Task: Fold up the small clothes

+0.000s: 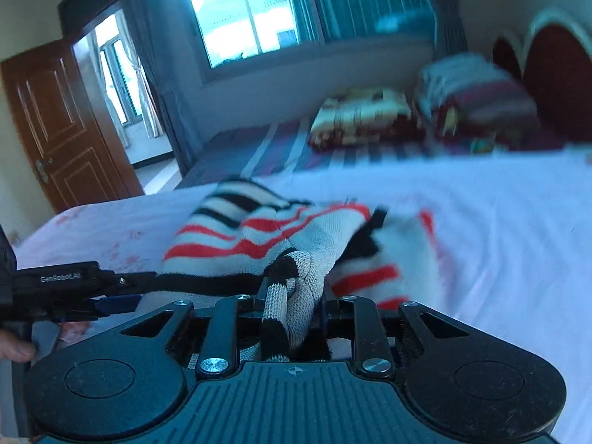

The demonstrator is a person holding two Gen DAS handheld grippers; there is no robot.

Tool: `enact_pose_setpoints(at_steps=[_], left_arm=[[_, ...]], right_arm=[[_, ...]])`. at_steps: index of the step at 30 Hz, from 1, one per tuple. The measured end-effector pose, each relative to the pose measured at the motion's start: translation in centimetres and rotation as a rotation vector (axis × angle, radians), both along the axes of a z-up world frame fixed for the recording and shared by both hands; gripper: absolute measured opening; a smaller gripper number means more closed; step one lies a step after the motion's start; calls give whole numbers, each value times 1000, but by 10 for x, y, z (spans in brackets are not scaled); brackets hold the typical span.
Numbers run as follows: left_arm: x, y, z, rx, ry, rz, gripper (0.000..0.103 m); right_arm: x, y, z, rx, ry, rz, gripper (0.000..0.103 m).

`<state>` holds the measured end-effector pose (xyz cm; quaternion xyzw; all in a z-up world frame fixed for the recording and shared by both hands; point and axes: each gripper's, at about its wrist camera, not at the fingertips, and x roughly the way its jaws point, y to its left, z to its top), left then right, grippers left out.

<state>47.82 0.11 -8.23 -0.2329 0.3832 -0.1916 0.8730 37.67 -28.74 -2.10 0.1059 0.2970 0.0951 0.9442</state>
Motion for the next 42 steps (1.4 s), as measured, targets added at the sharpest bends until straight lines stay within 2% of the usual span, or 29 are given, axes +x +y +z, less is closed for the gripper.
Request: enact_pose_setpoints(at_steps=[2, 4, 6, 7, 8, 10, 13, 14, 15, 18, 19, 21, 22, 23, 25, 26, 28, 29, 30, 32, 35, 37, 39, 42], left_arm=[[-1, -16, 5, 28, -27, -27, 64], [-1, -38, 6, 116, -40, -50, 67], [1, -58, 2, 232, -34, -56, 71], [-1, -62, 1, 252, -42, -49, 73], [-3, -63, 1, 264, -48, -43, 75], [-7, -62, 2, 277, -62, -46, 76], [-6, -58, 1, 264, -56, -60, 77], [-3, -53, 3, 242, -42, -64, 74], [-3, -48, 6, 217, -37, -66, 68], [4, -43, 16, 213, -67, -59, 63], [6, -44, 17, 216, -68, -65, 62], [16, -48, 15, 221, -50, -87, 63], [19, -51, 11, 230, -41, -104, 64], [22, -54, 7, 254, -34, -110, 68], [23, -54, 1, 277, -31, -112, 75], [24, -54, 0, 287, -33, -109, 79], [24, -53, -1, 286, -29, -113, 80], [25, -52, -1, 282, -26, -112, 80], [23, -51, 1, 282, -27, -111, 75], [11, -47, 12, 263, -50, -112, 63], [-17, -42, 24, 248, -88, -119, 64], [-34, -42, 24, 235, -91, -127, 65], [-45, -42, 21, 238, -86, -123, 67], [-54, -43, 16, 260, -81, -113, 72]], right_arm=[[-11, -8, 10, -39, -38, -16, 22], [-15, -20, 5, -28, -28, -23, 22], [-4, -30, -24, -11, 79, -37, 23], [4, -35, -44, 31, 135, -34, 23], [3, -41, -56, 75, 140, -39, 23], [0, -49, -59, 132, 128, -44, 23], [-3, -57, -54, 188, 120, -48, 34], [-5, -62, -49, 209, 101, -63, 45], [-7, -69, -42, 224, 72, -90, 50], [-4, -87, -31, 254, 26, -128, 51], [3, -90, -26, 246, 29, -134, 51], [21, -88, -22, 215, 33, -119, 32], [33, -85, -22, 198, 45, -106, 15], [42, -82, -24, 181, 69, -101, 10], [59, -74, -38, 89, 175, -102, 5], [61, -71, -50, 43, 214, -107, 5], [57, -73, -59, 52, 217, -116, 5], [54, -75, -60, 54, 224, -125, 5], [50, -76, -58, 52, 224, -132, 5], [31, -83, -45, 87, 169, -143, 5], [-5, -81, -18, 129, 82, -88, 5], [-24, -69, -7, 96, 46, -37, 5], [-34, -55, -7, 48, 53, -3, 5], [-38, -43, -25, -29, 103, 20, 5]])
